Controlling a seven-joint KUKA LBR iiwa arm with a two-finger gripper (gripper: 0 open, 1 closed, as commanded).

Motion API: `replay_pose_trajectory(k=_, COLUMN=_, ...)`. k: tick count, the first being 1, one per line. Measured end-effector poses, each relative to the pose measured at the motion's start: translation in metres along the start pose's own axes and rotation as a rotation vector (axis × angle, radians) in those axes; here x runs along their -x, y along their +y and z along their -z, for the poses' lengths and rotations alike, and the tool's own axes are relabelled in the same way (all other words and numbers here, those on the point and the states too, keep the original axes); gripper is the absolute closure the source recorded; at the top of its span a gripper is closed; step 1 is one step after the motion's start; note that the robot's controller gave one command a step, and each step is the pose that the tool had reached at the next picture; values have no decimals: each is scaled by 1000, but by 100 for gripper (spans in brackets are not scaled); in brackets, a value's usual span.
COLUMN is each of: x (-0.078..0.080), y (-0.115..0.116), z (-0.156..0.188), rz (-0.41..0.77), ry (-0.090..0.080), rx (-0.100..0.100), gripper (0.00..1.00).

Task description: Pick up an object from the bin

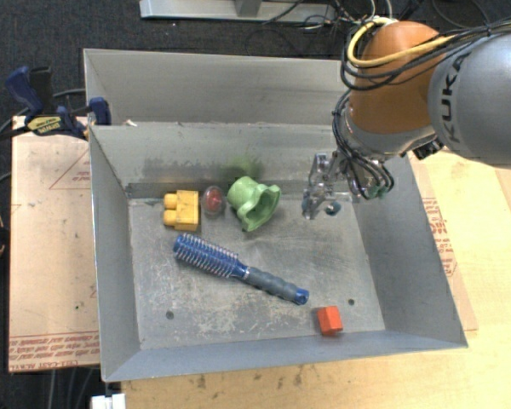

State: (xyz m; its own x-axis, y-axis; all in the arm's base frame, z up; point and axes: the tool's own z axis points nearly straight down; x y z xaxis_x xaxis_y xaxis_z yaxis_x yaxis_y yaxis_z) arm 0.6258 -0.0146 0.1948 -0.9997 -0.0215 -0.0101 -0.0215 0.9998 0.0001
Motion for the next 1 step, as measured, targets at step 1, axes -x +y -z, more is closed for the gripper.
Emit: replay_pose_trajectory(k=1, x=-69, y=-33, z=96, rz=333, ry=4, rx=0, gripper=100)
